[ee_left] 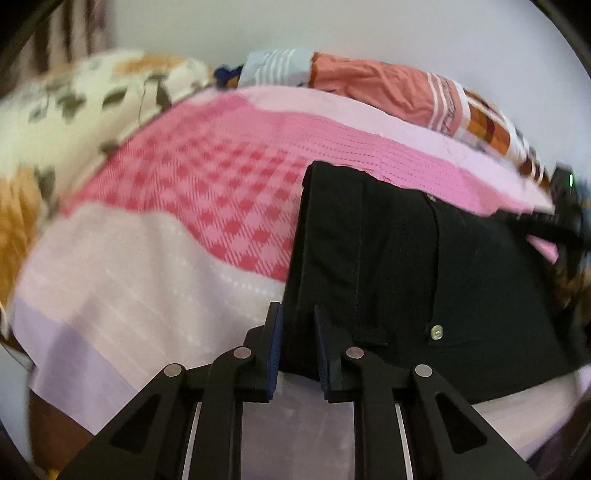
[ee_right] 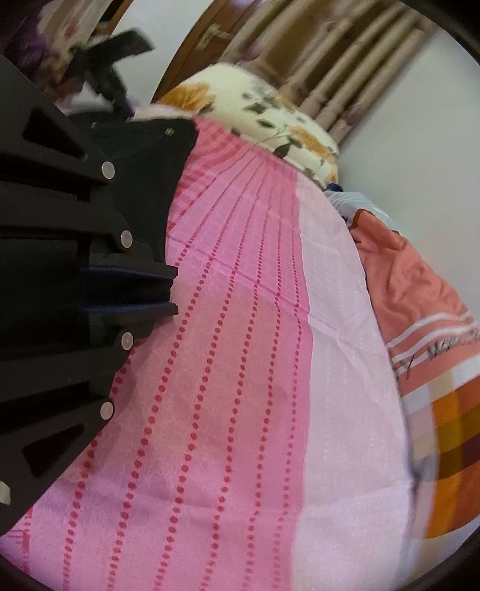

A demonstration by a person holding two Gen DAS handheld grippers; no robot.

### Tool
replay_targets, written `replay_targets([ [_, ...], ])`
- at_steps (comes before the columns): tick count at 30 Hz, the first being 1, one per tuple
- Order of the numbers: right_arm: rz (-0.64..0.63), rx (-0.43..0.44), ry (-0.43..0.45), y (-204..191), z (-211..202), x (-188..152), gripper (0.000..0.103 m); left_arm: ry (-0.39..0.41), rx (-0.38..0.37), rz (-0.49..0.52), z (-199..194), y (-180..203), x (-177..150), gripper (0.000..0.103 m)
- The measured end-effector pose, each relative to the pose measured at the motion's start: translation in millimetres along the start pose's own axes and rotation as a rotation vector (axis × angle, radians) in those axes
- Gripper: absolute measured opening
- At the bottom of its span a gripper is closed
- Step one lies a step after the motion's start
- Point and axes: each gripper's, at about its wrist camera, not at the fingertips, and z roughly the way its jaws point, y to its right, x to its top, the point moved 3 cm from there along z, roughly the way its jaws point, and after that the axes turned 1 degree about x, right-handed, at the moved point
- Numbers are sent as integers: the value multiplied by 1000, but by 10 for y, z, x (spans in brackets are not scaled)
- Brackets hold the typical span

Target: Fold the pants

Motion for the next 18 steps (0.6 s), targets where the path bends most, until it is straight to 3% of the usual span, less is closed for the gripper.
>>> replay_targets([
  [2,100,79,-7,143,-23,31,13,17,-4,-11,-65,-23,32,20],
  [4,204,88,76,310,-192,94,30,54,17,-28,-220,-73,96,22],
  [6,290,64,172,502,-446,140,41,93,53,-19,-370,-64,166,35],
  [8,383,133,243,648,-730,96,41,125,43,7,-523,26,225,65],
  [12,385,185,313,601,-1362,-305,44,135,-69,50,-628,377,283,70],
  [15,332,56,338,531,-1957,-933,58,92,-195,76,-535,744,289,70],
  [16,322,-24,354,551,-2184,-1180,61,70,-251,92,-471,901,270,70],
  [18,359,-222,417,708,-2739,-1809,62,44,-293,132,-380,1152,222,70],
])
